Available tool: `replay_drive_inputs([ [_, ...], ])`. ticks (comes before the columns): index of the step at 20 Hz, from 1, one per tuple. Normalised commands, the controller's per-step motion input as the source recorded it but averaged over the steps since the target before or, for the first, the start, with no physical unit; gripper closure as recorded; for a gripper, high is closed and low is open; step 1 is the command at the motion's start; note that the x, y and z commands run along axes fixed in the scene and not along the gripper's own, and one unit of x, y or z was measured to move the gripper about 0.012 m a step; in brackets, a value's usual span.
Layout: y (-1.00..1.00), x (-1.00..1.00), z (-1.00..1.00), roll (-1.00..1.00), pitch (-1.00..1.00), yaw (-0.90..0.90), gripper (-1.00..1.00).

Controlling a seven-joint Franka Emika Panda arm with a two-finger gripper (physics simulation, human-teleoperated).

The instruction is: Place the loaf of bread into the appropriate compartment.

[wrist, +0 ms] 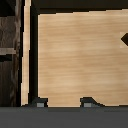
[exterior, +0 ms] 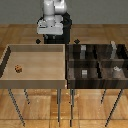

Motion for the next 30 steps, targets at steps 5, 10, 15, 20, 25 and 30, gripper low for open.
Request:
replay_drive_inputs([
  [5,-0.20,0.00,0.00,0.00,0.00,0.00,-1.00],
  [10,-0.80,0.00,0.00,0.00,0.00,0.00,-1.00],
  [15,-1.00,0.00,0.00,0.00,0.00,0.00,-1.00],
  [20,-1.00,0.04,0.00,0.00,0.00,0.00,-1.00],
  [25,0.00,0.60,0.00,0.00,0.00,0.00,-1.00],
  [30,0.00,1.00,0.00,0.00,0.00,0.00,-1.00],
])
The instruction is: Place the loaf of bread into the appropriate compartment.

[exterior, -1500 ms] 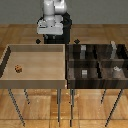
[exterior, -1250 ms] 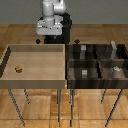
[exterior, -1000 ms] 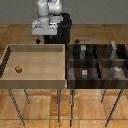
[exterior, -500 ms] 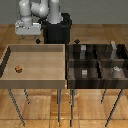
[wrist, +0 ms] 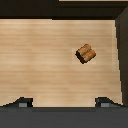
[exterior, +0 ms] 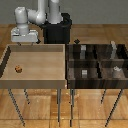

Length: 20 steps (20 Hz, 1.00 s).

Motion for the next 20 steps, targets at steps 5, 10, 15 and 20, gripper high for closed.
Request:
replay_drive_inputs([
  [5,-0.44,0.40,0.00,0.00,0.00,0.00,-1.00],
  [10,-0.60,0.30,0.00,0.00,0.00,0.00,-1.00],
  [15,0.00,1.00,0.00,0.00,0.00,0.00,-1.00],
  [20,0.00,0.20,-0.20,0.00,0.00,0.00,-1.00],
])
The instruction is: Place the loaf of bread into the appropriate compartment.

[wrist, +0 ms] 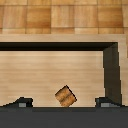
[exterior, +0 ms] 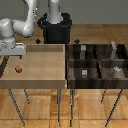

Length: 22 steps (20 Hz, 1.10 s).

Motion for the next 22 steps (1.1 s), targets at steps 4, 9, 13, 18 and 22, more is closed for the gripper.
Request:
replay_drive_inputs([
  [4,0.00,-0.04,-0.25,0.00,0.00,0.00,-1.00],
  [9,0.00,-0.20,0.00,0.00,0.00,0.00,-1.00],
  [13,0.00,-0.75,-0.25,0.00,0.00,0.00,-1.00],
  [18,0.00,0.00,-0.60,0.00,0.00,0.00,-1.00],
  [22,0.00,0.00,-1.00,0.00,0.00,0.00,-1.00],
])
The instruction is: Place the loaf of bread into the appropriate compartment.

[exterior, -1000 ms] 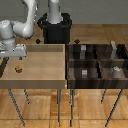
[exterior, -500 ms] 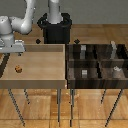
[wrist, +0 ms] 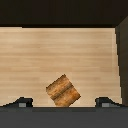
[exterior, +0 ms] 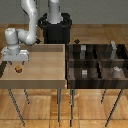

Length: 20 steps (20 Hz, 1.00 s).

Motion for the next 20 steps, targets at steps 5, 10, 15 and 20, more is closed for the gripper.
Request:
replay_drive_inputs([
  [5,0.00,0.00,-1.00,0.00,0.00,0.00,-1.00],
  [10,0.00,0.00,-0.20,0.00,0.00,0.00,1.00],
  [15,0.00,0.00,0.00,0.00,0.00,0.00,1.00],
  [20,0.00,0.00,0.60,0.00,0.00,0.00,1.00],
])
